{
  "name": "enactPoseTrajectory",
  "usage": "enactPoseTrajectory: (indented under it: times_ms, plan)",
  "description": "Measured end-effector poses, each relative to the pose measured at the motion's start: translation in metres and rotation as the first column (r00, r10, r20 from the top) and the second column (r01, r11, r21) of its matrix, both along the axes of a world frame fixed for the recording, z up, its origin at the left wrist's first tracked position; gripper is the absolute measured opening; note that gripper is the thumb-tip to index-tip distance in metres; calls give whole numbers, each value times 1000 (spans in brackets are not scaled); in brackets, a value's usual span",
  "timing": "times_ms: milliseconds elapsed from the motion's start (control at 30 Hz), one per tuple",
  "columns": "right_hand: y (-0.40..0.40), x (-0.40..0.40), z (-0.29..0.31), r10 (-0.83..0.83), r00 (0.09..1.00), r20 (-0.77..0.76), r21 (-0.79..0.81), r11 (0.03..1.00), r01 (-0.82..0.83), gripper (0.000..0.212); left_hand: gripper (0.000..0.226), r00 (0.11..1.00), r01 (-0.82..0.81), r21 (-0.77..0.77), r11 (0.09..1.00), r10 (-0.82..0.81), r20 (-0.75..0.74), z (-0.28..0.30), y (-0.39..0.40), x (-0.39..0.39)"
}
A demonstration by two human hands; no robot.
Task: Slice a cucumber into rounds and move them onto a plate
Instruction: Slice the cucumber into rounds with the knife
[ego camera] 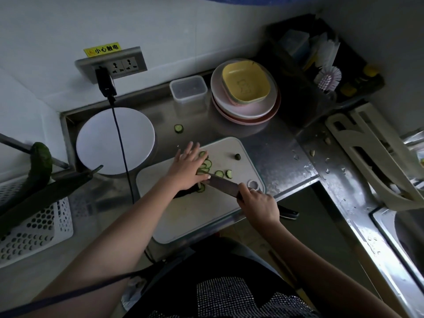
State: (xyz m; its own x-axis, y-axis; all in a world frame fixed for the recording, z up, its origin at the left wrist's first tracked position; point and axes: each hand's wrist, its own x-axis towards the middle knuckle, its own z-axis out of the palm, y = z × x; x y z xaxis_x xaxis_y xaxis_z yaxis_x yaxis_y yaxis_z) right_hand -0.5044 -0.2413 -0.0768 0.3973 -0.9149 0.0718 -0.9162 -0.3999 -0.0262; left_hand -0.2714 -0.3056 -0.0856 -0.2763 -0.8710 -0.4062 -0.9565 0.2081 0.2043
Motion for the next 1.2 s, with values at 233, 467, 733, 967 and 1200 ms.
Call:
enactPoseTrajectory:
  times_ms: [233,467,733,967,1200]
  plan:
    - [6,-7,0,-14,1000,10,-15,1000,14,36,76,979,-142,-152,978,162,123,-6,-7,4]
    - [8,-8,3,-306,951,36,246,926,288,20,21,974,-227,-516,826,202,-104,-5,25,14]
    - [3,-2,5,-405,911,82,327,874,359,18,50,999,50,-171,984,-49,8,-14,40,-8]
    - [11,-3,2,-411,904,115,339,872,353,22,32,964,239,-105,965,-223,144,-5,30,-17]
    - [10,0,-2,-407,903,136,358,870,339,21,31,932,306,-143,941,-266,248,0,27,-23]
